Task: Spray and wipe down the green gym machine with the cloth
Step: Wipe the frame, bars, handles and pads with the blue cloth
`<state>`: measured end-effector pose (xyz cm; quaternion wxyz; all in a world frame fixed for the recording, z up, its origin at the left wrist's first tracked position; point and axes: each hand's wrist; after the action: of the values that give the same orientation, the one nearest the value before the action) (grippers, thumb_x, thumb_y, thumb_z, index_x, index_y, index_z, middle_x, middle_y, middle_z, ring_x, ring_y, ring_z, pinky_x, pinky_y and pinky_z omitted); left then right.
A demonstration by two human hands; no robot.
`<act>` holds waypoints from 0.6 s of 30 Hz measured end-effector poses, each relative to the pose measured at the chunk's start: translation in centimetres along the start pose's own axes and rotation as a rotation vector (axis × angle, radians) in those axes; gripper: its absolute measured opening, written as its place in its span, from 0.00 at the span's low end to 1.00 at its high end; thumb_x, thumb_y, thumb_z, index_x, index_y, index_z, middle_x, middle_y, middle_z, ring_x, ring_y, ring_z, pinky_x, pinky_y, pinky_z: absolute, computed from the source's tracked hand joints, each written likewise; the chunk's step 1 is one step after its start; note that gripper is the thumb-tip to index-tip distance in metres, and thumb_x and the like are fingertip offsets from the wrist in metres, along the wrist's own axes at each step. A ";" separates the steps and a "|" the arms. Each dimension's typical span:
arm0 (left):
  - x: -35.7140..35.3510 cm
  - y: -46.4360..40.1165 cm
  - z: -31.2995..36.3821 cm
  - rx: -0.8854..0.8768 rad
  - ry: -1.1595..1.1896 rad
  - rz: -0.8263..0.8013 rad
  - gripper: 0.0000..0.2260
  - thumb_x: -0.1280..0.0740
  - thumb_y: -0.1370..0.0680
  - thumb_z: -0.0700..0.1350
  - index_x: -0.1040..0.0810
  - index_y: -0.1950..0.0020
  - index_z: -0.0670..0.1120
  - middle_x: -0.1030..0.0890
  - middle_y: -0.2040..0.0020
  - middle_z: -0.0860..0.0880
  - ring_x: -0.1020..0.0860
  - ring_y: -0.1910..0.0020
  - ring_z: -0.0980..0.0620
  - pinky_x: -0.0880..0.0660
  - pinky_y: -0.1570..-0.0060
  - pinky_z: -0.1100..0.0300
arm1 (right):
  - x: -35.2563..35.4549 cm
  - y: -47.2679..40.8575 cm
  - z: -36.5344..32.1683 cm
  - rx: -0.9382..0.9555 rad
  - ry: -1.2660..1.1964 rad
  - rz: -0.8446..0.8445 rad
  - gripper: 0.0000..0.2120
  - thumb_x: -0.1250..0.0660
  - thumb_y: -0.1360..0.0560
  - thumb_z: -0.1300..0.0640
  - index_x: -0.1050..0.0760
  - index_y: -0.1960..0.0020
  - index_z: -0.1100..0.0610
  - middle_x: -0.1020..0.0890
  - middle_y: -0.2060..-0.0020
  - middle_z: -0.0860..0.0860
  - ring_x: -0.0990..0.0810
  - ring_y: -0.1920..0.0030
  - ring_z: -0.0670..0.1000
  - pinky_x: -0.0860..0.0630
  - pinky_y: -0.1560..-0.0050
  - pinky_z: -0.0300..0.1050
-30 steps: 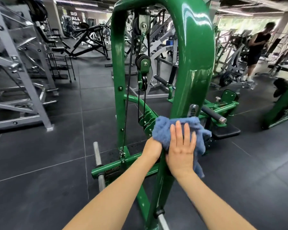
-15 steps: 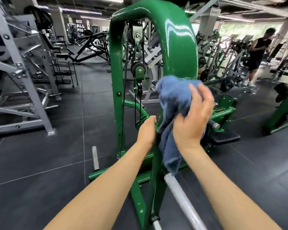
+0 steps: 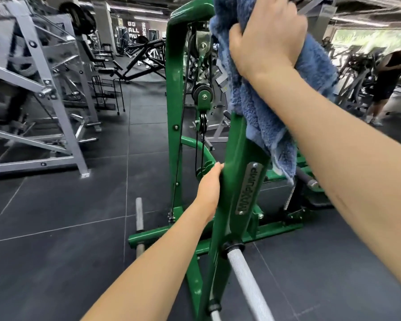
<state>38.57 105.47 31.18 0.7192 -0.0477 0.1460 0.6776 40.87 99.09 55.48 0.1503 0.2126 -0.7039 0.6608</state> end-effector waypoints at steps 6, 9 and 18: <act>0.0 0.7 0.0 0.069 0.157 0.062 0.17 0.48 0.16 0.49 0.21 0.45 0.46 0.18 0.49 0.49 0.22 0.50 0.52 0.27 0.52 0.58 | -2.1 5.9 0.4 -0.058 -0.078 0.207 0.29 0.43 0.28 0.45 0.32 0.30 0.56 0.29 0.32 0.56 0.32 0.30 0.59 0.37 0.32 0.58; -0.1 1.1 0.3 0.085 0.212 0.059 0.16 0.48 0.16 0.47 0.23 0.43 0.44 0.19 0.52 0.50 0.22 0.54 0.53 0.25 0.59 0.62 | -3.7 11.3 1.2 -0.057 -0.137 0.288 0.31 0.40 0.29 0.45 0.31 0.30 0.59 0.29 0.31 0.60 0.33 0.30 0.62 0.40 0.31 0.63; 0.5 2.0 0.2 0.142 0.294 0.107 0.13 0.39 0.22 0.51 0.20 0.49 0.44 0.18 0.45 0.40 0.22 0.47 0.44 0.27 0.44 0.52 | -10.5 28.4 4.5 0.105 -0.099 0.090 0.40 0.31 0.29 0.53 0.49 0.26 0.60 0.42 0.29 0.62 0.43 0.28 0.64 0.42 0.32 0.69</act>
<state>36.61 106.15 31.52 0.6546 -0.0873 0.2993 0.6887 36.10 96.69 25.29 0.0740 0.2207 -0.6836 0.6917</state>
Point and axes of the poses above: each hand's wrist, its own y-axis away from the middle knuckle, its own x-axis out of the back of the hand, z = x × y
